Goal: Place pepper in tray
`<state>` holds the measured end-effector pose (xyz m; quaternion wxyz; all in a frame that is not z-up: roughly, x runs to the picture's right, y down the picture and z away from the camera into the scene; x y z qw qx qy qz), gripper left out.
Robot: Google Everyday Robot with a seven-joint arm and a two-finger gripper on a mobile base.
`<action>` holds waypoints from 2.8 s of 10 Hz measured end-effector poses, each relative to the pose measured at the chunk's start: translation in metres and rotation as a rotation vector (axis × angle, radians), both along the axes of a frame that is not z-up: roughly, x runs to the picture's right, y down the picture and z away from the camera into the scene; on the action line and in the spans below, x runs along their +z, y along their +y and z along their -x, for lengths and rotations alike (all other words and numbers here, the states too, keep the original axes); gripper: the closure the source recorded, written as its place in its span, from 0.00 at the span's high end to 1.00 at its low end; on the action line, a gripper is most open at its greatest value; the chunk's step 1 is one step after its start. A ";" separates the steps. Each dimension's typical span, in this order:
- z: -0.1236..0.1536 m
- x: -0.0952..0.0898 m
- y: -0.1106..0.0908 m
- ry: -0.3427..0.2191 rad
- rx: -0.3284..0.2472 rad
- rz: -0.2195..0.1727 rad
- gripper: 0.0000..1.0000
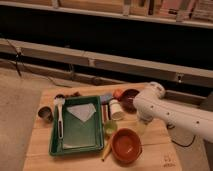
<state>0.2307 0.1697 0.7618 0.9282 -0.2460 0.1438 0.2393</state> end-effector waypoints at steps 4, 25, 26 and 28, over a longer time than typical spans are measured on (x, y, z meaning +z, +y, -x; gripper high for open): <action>-0.015 0.029 -0.012 0.045 0.088 0.051 0.80; 0.062 0.077 0.023 0.067 0.013 0.169 0.80; 0.065 0.072 0.025 0.062 0.002 0.163 0.80; 0.069 0.063 0.028 0.057 -0.016 0.152 0.80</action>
